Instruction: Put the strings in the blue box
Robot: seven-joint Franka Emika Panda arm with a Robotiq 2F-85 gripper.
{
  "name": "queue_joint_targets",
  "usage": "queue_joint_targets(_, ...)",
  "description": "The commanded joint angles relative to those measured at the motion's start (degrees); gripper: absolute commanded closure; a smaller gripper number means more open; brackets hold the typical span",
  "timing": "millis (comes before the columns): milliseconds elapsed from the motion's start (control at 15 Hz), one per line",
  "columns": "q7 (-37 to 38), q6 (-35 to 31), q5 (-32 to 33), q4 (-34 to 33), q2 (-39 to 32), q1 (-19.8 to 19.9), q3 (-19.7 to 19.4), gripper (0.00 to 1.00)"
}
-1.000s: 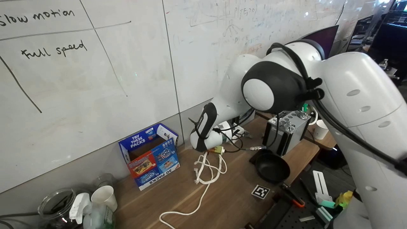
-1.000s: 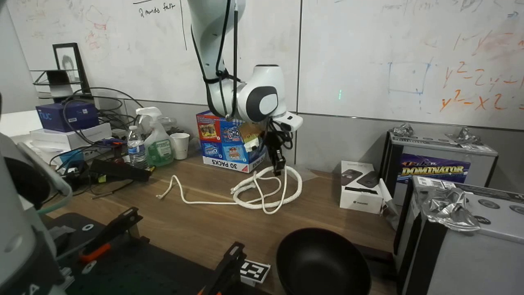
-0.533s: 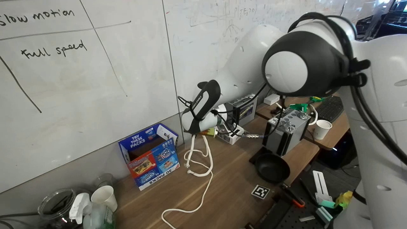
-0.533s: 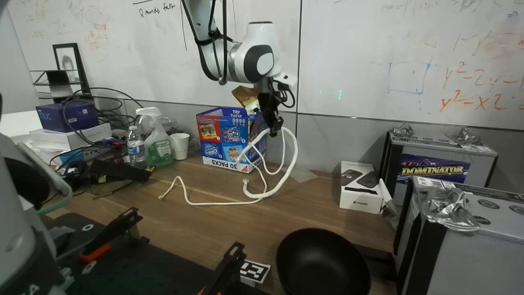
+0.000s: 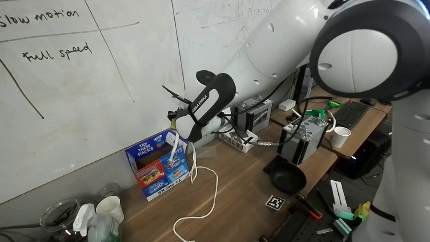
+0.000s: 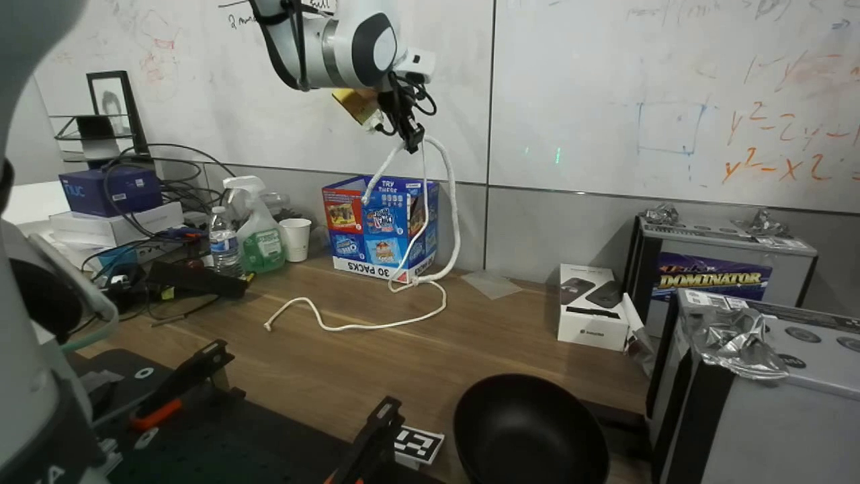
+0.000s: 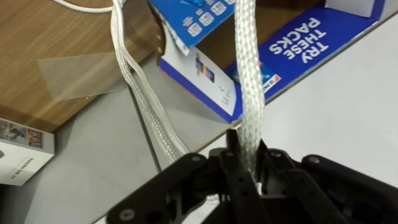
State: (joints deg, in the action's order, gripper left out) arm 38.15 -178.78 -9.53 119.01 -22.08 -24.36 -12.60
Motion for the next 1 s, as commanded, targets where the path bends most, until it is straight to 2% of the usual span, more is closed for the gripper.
queue_joint_targets(0, 0.88, -6.26, -0.11, 0.34, -0.53, -2.92, 0.46, 0.88)
queue_joint_targets(67, 0.31, -6.8, -0.14, 0.09, -0.8, -2.8, 1.62, 0.88)
queue_joint_targets(267, -3.81, -6.63, -4.01, -1.0, -2.61, 4.83, 14.64, 0.91)
queue_joint_targets(467, -5.39, -5.44, -2.69, -3.82, -7.65, 13.5, 27.2, 0.9)
queue_joint_targets(600, -6.58, -4.38, -1.31, -6.6, -11.65, 16.13, 30.06, 0.9)
queue_joint_targets(667, -9.93, -4.11, -4.07, -8.27, -13.69, 16.03, 30.24, 0.9)
queue_joint_targets(933, -15.04, -5.75, -4.32, -13.07, -18.24, 17.34, 29.29, 0.9)
